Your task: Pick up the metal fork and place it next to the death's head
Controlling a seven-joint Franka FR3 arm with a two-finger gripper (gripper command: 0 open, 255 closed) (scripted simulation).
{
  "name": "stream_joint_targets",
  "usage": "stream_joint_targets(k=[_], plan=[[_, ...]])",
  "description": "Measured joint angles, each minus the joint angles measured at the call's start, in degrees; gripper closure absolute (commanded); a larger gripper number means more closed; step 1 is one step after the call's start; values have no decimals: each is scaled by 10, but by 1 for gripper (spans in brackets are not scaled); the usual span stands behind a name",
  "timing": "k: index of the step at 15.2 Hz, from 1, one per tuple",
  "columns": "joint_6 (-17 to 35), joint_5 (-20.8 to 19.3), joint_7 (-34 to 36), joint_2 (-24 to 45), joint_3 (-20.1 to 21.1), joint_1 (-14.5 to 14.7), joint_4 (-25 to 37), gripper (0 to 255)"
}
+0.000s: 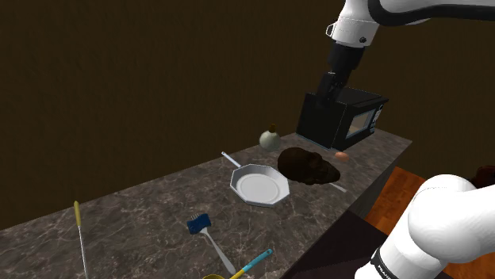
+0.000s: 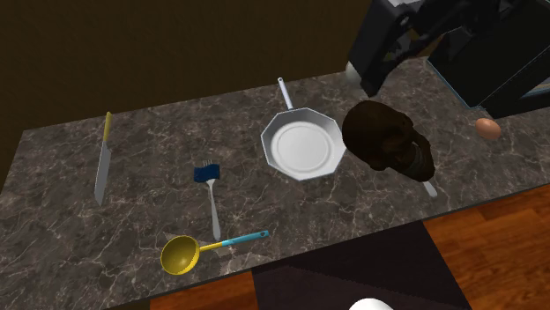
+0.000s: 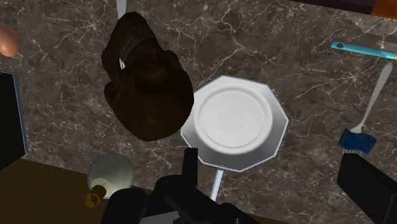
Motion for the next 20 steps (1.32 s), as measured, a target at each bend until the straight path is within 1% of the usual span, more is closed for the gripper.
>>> stream_joint_targets(k=[3, 8, 12, 15, 20], plan=[[12, 6, 11, 7, 7, 2, -12, 0], [66, 32, 58, 47, 40, 11, -49, 0], [109, 52, 99, 100, 71, 18, -57, 0], [151, 66, 130, 136, 93, 24, -76, 0], [214, 80, 180, 220, 129, 31, -75, 0]])
